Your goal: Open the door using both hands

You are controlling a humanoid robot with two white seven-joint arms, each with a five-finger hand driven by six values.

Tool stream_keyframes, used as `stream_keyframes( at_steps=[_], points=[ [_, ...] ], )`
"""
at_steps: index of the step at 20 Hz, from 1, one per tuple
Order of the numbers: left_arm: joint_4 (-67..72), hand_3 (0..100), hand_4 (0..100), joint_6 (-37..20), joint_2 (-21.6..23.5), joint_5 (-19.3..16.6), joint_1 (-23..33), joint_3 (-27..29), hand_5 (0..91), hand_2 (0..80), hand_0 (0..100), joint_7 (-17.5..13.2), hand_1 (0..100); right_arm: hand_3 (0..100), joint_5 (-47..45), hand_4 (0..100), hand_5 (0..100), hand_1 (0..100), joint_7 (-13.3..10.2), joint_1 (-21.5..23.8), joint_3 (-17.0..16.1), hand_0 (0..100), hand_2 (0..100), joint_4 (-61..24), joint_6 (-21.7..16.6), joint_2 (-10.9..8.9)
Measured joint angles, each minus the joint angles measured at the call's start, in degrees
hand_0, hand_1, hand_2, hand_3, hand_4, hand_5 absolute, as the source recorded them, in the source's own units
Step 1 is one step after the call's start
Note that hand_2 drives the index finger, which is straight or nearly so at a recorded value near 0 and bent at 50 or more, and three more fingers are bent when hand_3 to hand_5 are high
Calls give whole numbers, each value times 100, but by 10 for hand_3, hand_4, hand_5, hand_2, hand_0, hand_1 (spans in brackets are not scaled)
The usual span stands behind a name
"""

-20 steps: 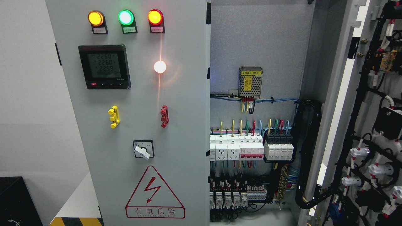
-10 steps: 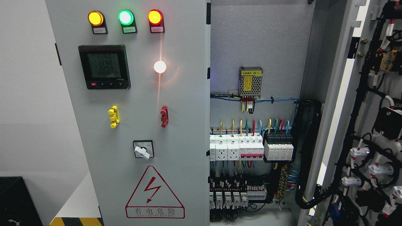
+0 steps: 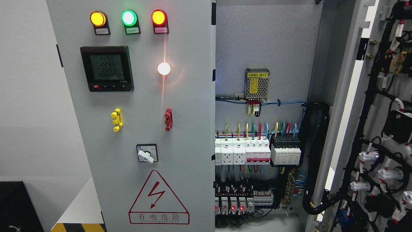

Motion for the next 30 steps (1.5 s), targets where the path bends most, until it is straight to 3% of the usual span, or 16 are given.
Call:
stream_keyframes(
  at_steps=[9, 15, 25, 30],
  points=[
    [11, 0, 0, 0, -25, -2, -8, 15, 0, 0, 0, -1, 0, 0, -12, 0, 0, 0, -13, 1126, 298, 192, 0, -2981, -17, -470],
    [13, 0, 0, 0, -34, -2, -11, 20, 0, 0, 0, -1, 0, 0, -18, 0, 0, 0, -13, 1565, 533, 192, 0, -4854, -17, -803],
    [17, 0, 0, 0, -42, -3, -11, 24, 0, 0, 0, -1, 0, 0, -23, 0, 0, 0, -1, 1606, 781, 192, 0, -7256, -33, -1194],
    [18, 0, 0, 0, -43, -3, -11, 25, 0, 0, 0, -2, 0, 0, -25, 0, 0, 0, 8, 1249, 820, 192, 0, -7980, -649, -1270]
  ],
)
